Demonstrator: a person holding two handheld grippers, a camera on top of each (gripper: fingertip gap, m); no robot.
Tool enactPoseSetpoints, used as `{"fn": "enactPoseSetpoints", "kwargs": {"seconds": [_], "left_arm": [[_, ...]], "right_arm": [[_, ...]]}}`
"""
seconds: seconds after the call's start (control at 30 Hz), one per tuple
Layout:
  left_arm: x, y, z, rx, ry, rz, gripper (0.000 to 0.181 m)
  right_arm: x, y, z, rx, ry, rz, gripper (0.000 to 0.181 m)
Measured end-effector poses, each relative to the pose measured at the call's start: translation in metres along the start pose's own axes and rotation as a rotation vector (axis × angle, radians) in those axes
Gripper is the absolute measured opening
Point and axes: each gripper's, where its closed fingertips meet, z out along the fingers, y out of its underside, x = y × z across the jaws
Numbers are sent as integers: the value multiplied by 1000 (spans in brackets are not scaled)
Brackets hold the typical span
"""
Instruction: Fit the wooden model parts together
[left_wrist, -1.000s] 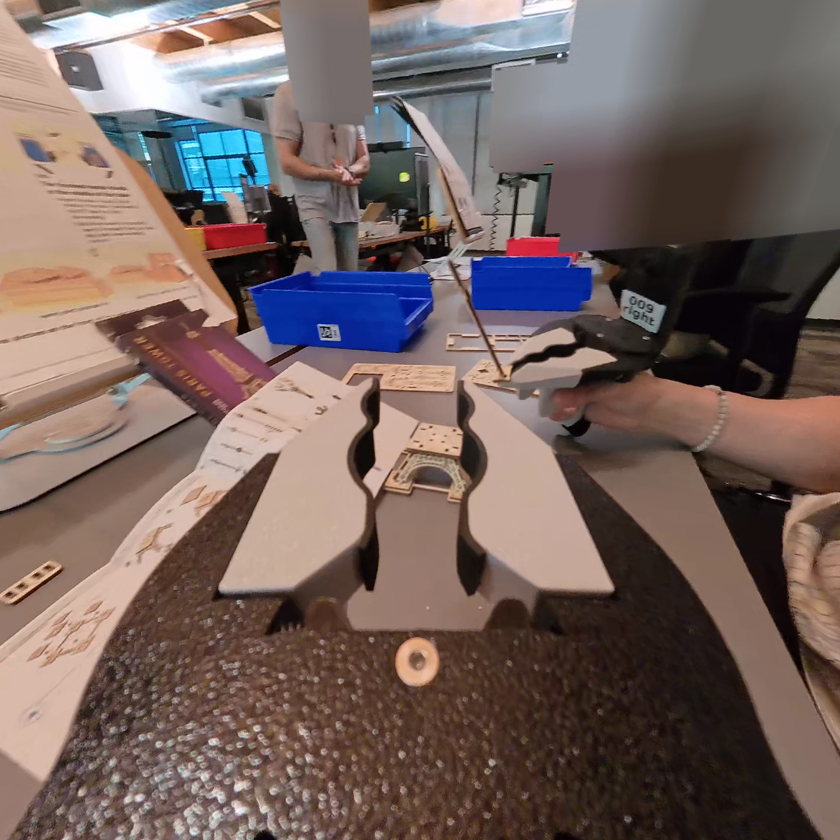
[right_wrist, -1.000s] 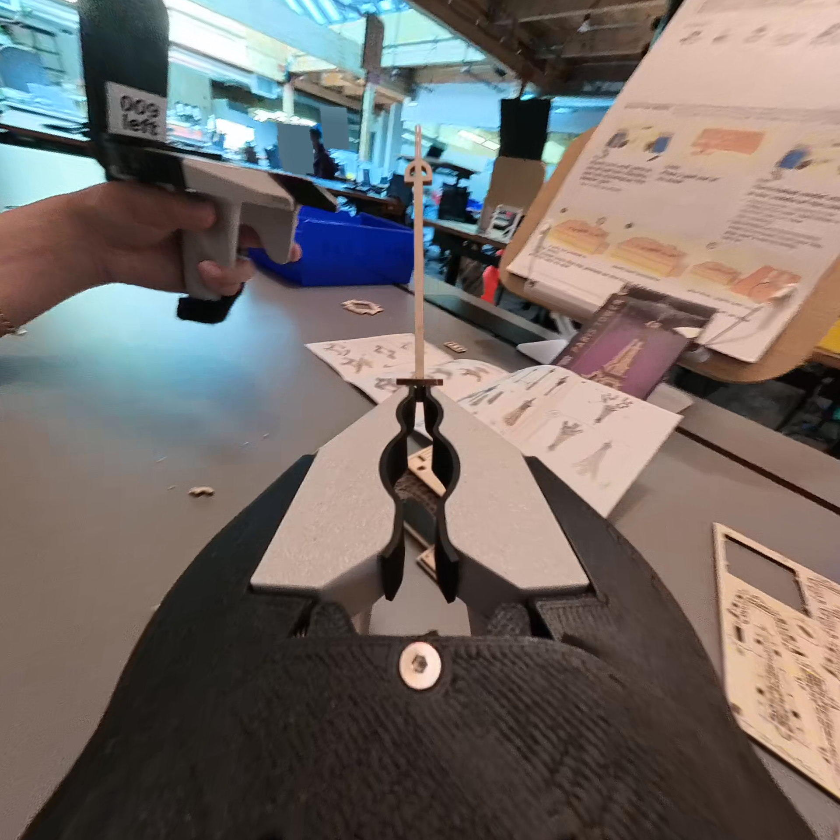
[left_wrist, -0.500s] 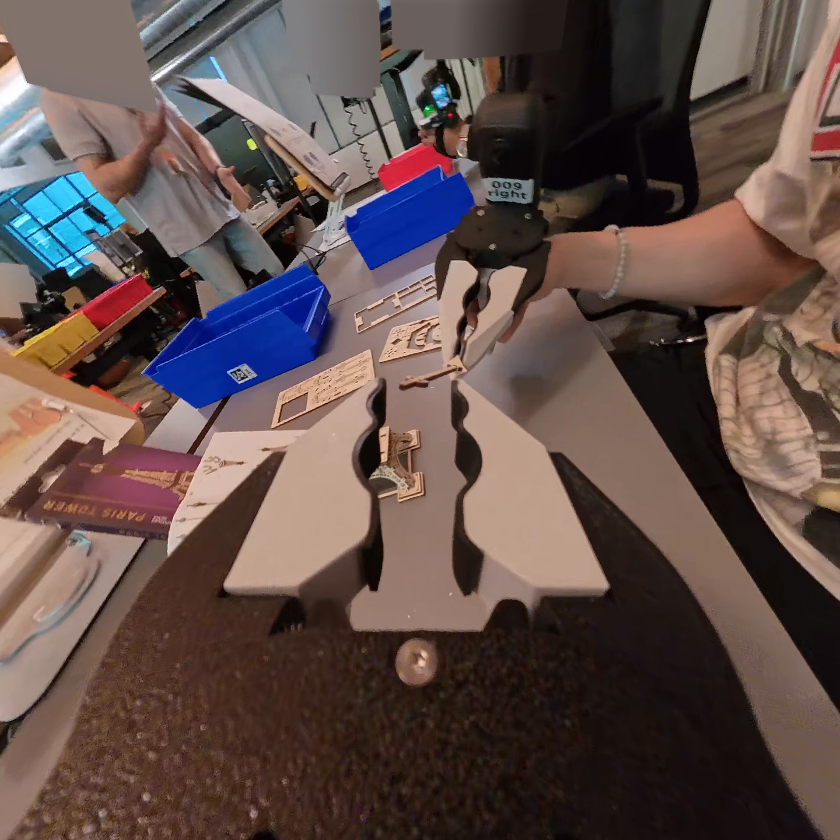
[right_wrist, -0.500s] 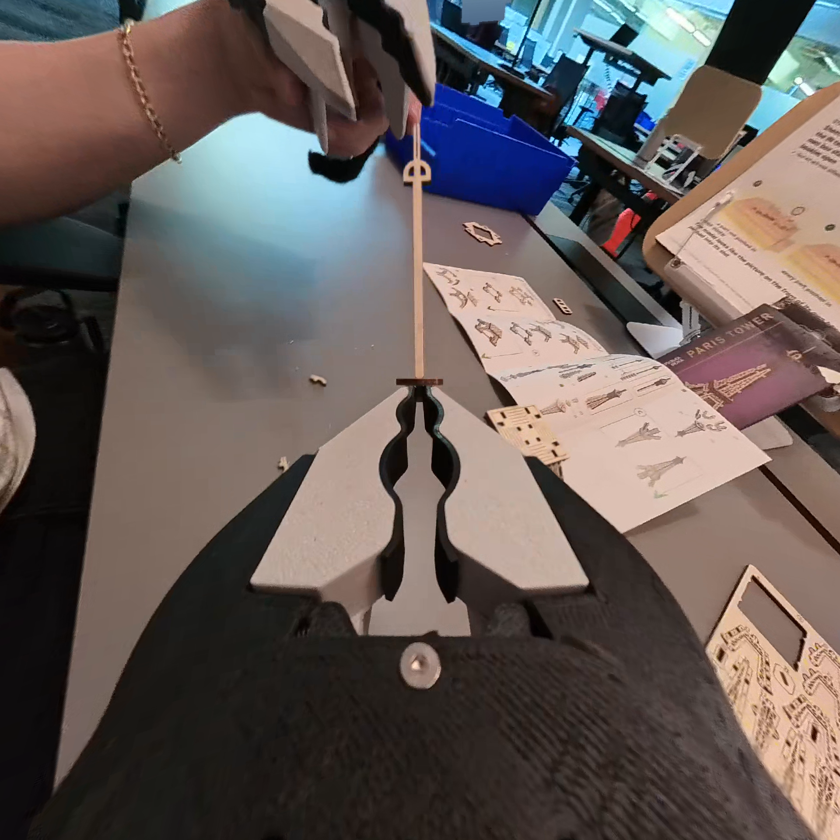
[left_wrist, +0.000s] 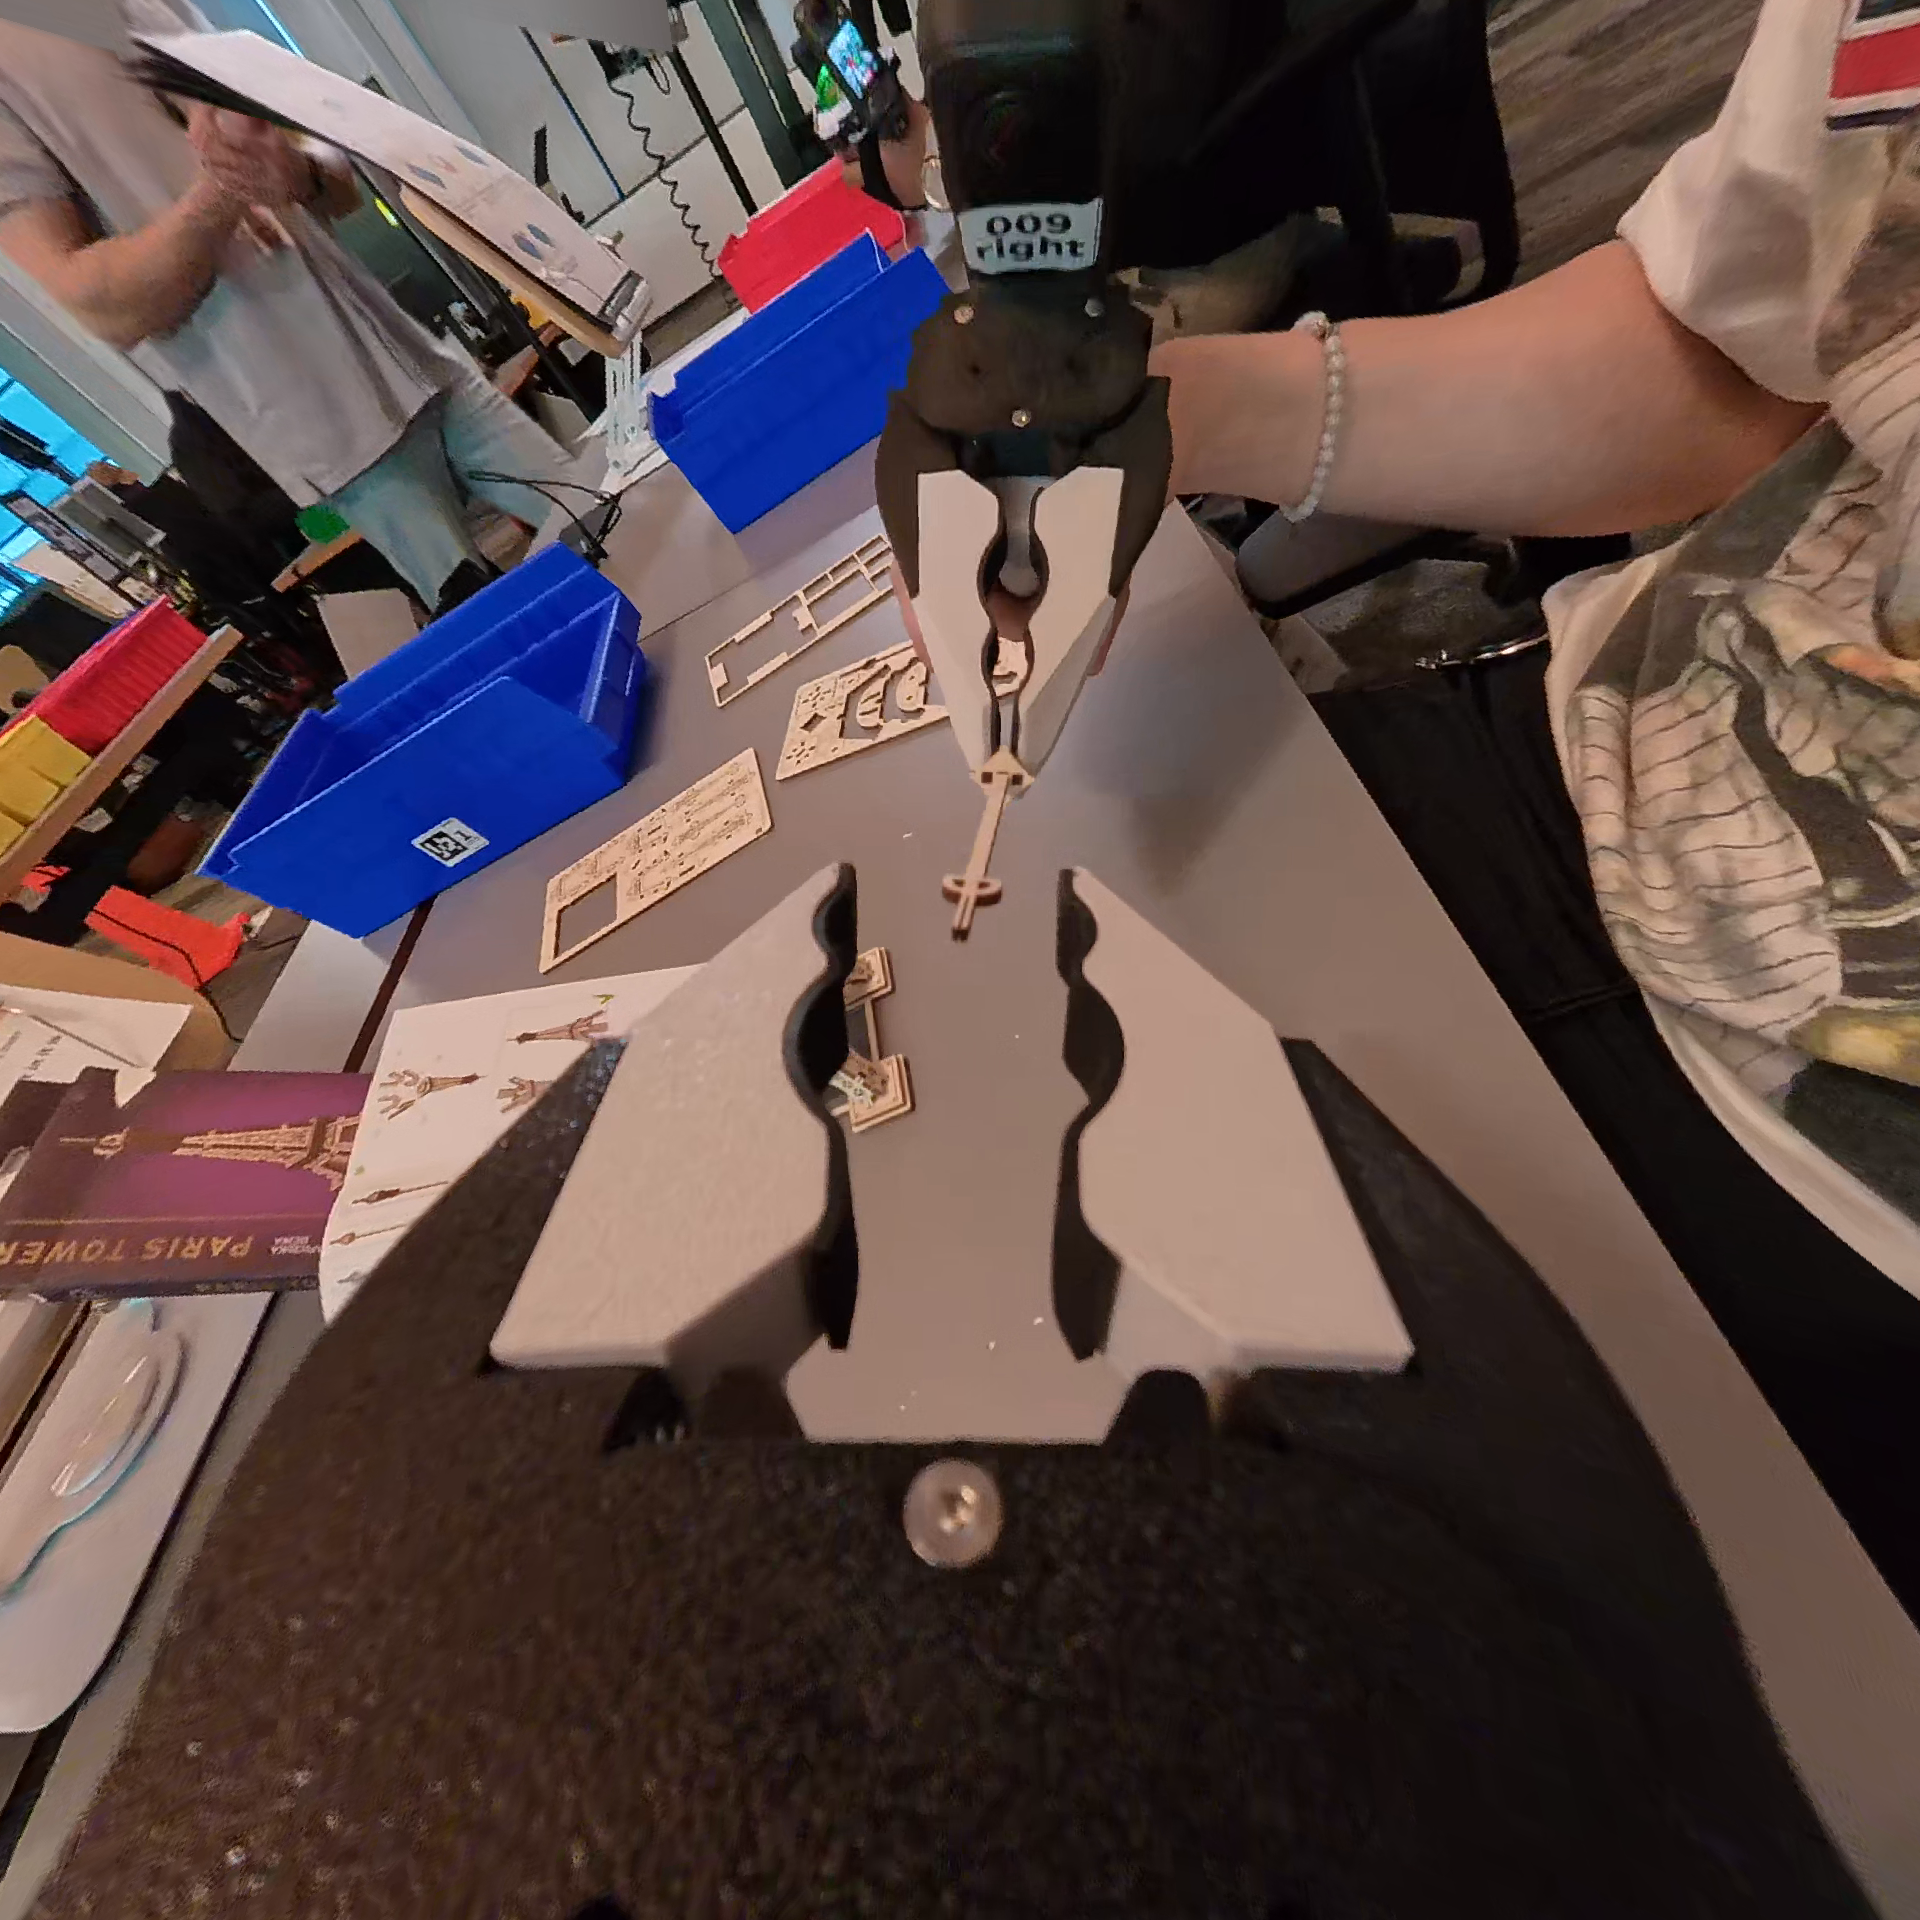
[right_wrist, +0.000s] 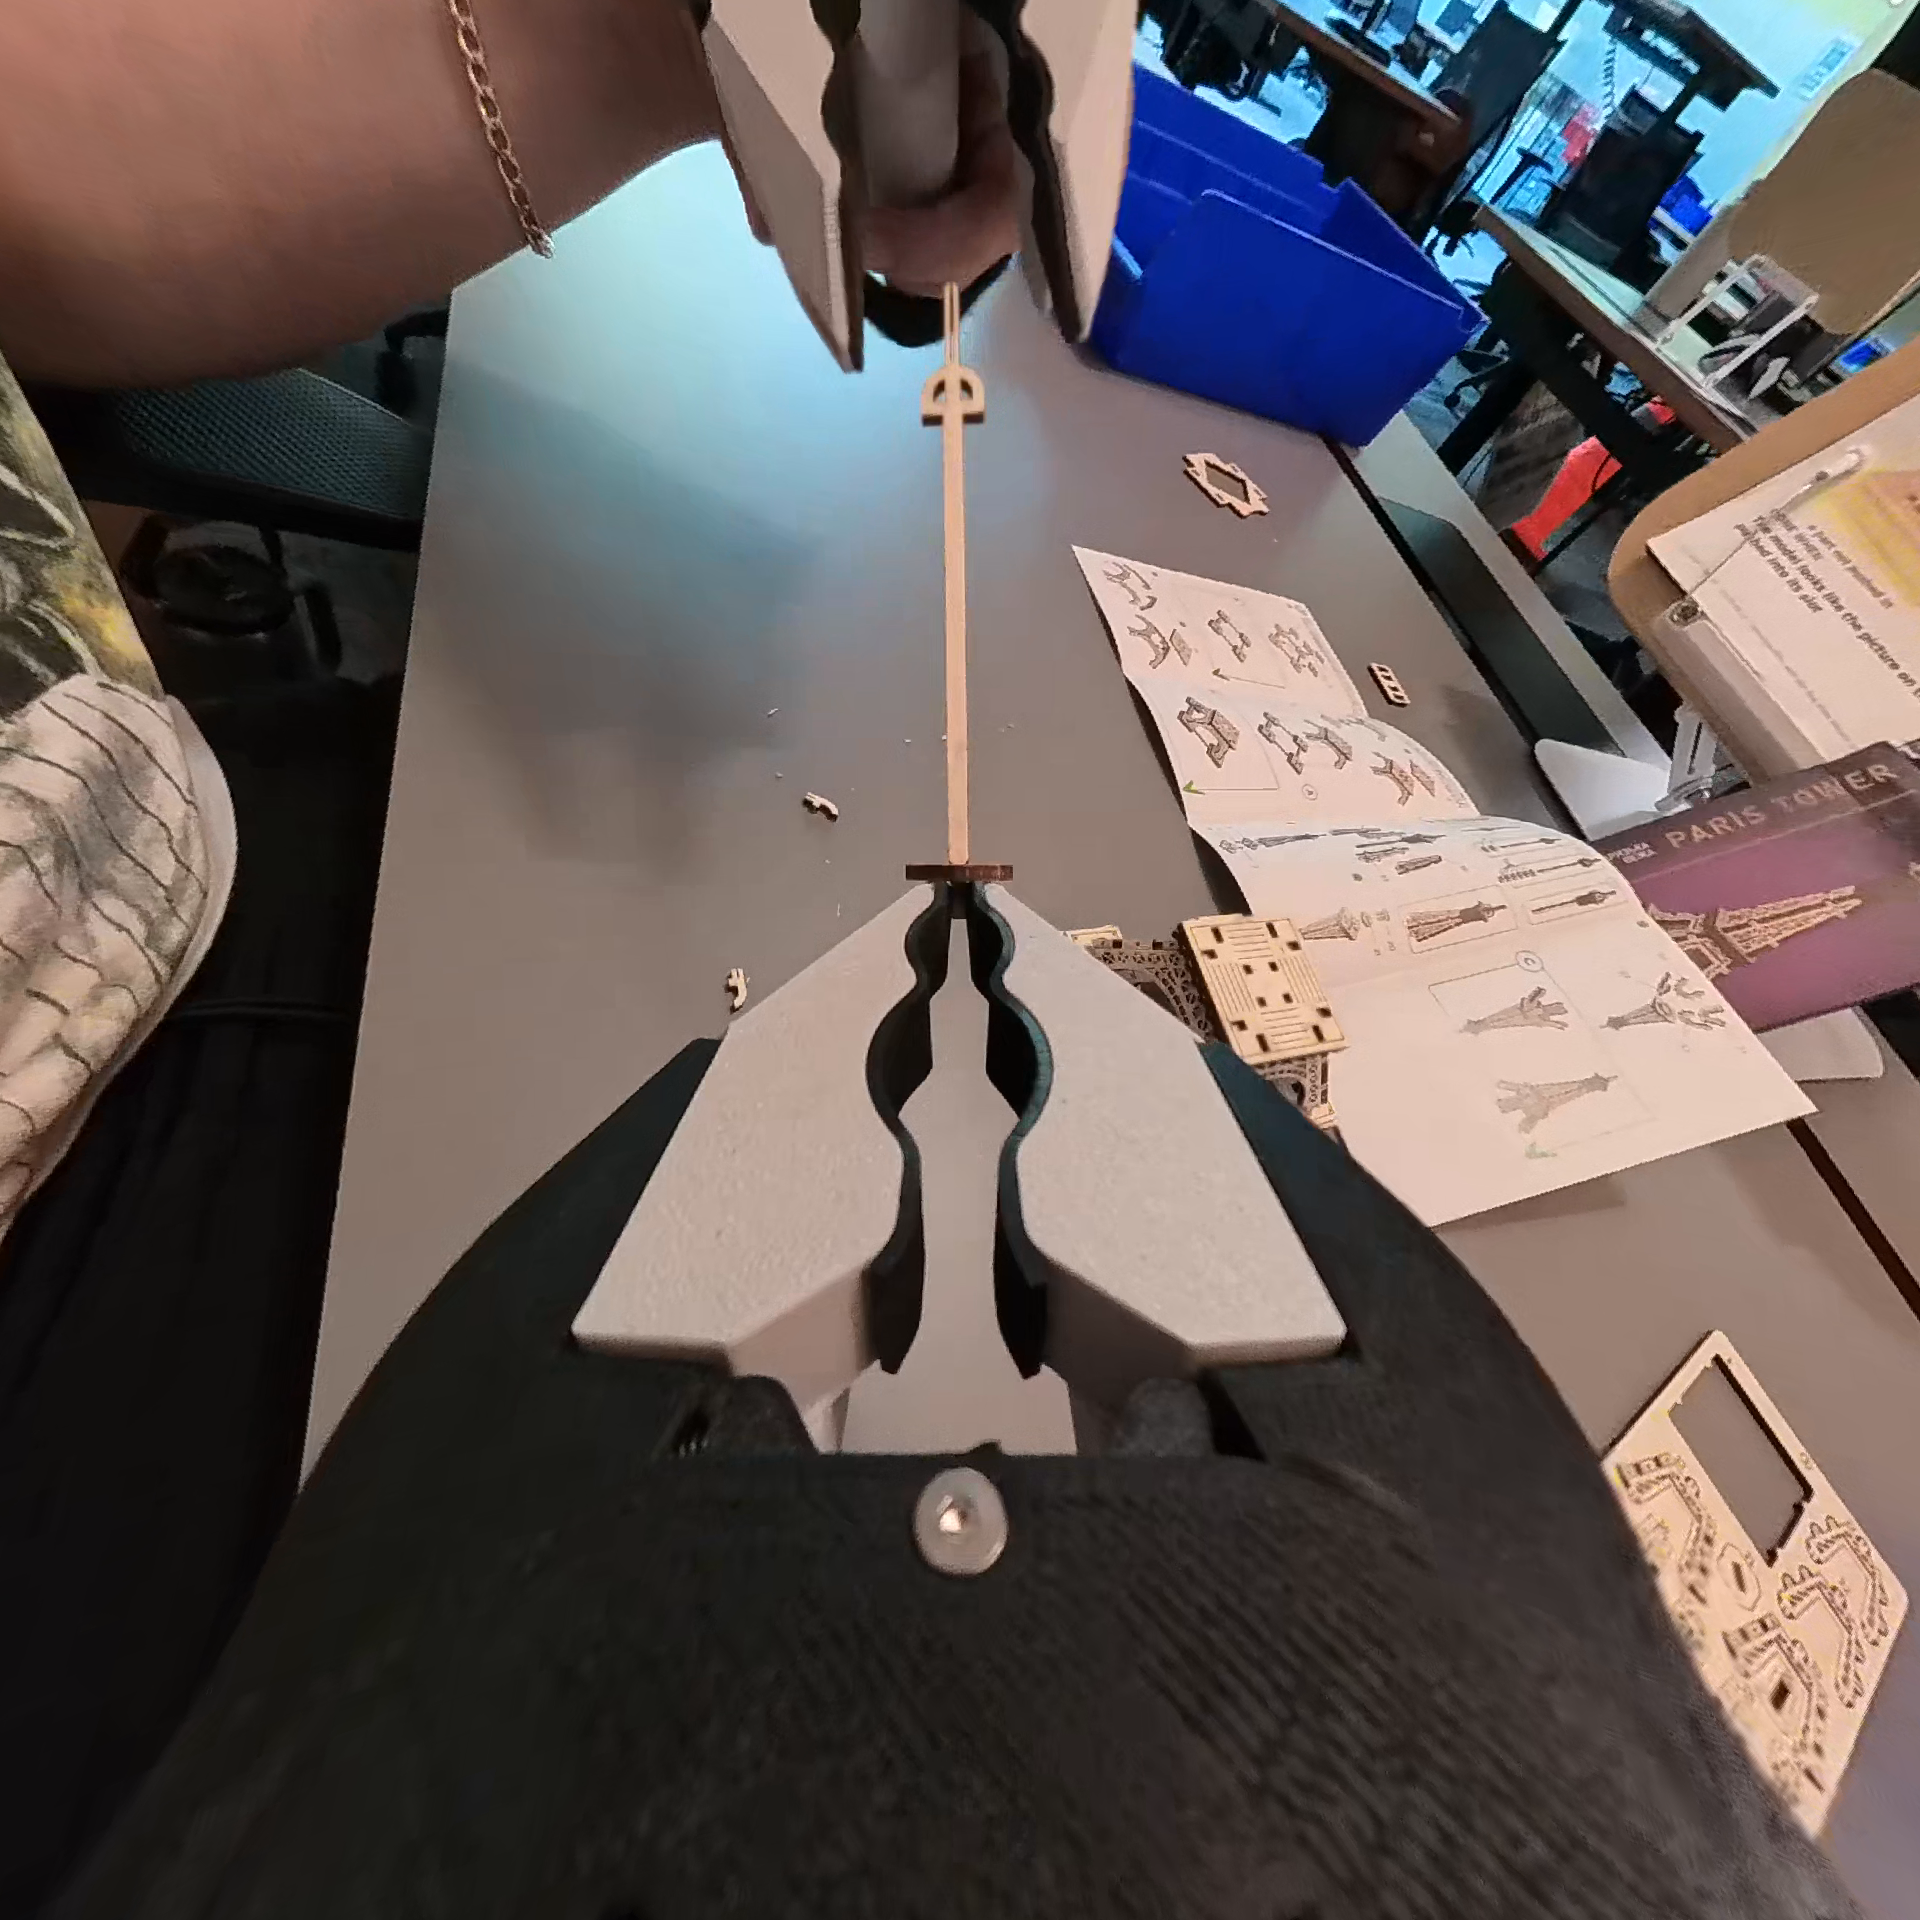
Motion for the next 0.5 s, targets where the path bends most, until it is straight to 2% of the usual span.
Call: {"fn": "enactPoseSetpoints", "kwargs": {"seconds": [0.13,0.23,0.37,0.5], "left_arm": [[1,7,8,-51,1,21,39],[-1,13,11,-104,-18,48,36],[-11,27,13,-266,-101,143,33],[-18,32,30,-413,-179,306,30]], "right_arm": [[2,-4,2,-25,3,-17,0],[14,7,1,-141,69,-2,0],[27,20,-4,-311,167,2,0],[35,26,-6,-451,247,-47,0]]}}
